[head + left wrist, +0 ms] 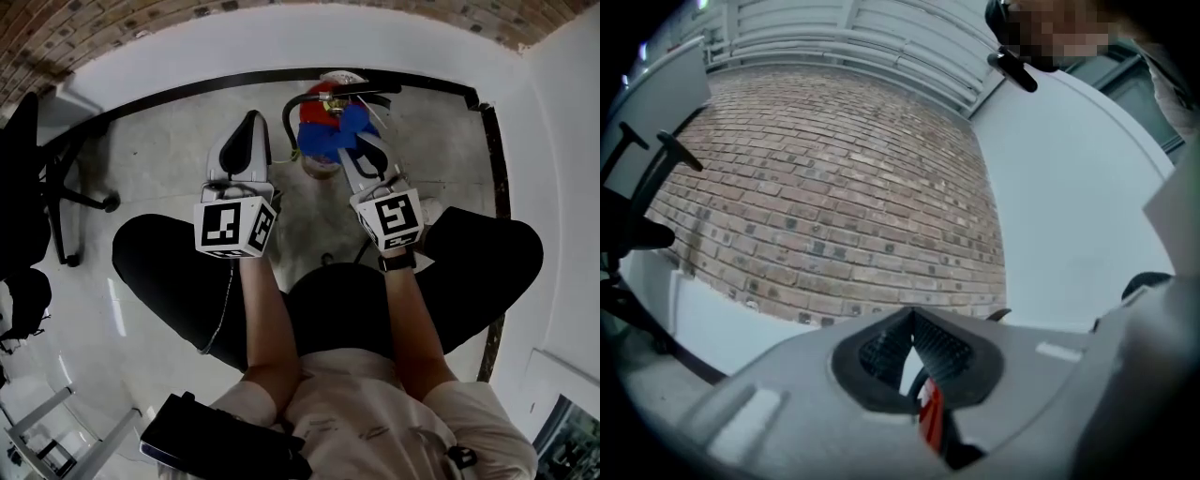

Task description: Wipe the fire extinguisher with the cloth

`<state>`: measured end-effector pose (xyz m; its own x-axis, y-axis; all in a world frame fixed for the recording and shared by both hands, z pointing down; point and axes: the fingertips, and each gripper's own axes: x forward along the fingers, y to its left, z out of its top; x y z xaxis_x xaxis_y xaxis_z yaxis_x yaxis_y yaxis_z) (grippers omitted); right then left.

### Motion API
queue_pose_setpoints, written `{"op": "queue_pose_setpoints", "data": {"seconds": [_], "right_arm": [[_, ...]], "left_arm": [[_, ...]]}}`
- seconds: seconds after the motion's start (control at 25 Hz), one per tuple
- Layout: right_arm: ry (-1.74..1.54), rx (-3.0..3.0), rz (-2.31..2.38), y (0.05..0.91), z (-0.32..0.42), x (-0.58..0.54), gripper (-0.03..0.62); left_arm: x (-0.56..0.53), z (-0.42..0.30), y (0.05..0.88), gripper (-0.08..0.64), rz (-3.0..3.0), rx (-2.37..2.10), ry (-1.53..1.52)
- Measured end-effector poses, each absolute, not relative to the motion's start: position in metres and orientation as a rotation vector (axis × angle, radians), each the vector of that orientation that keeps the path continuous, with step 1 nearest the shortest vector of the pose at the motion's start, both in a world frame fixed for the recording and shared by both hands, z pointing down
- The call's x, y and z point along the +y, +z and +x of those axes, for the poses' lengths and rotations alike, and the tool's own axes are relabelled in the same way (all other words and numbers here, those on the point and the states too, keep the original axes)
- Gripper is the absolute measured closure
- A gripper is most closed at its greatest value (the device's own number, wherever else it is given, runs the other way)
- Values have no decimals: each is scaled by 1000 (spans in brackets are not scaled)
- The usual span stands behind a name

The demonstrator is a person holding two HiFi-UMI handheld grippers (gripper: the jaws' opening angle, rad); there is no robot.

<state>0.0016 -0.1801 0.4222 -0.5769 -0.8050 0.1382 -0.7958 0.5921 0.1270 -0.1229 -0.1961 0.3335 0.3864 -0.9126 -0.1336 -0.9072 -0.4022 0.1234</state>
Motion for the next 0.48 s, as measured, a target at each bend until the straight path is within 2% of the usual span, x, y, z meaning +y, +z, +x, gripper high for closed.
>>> {"op": "queue_pose_setpoints", "data": {"seconds": [0.12,0.48], "right_arm": [[-146,-2526,1224,465,-11,-161,526],[156,-2248,948,658,-18,-165,528]], "left_arm": [[-195,-131,332,560,2580,-1719,-290],[-203,-129,345,560,2543,-1720,-291]]}}
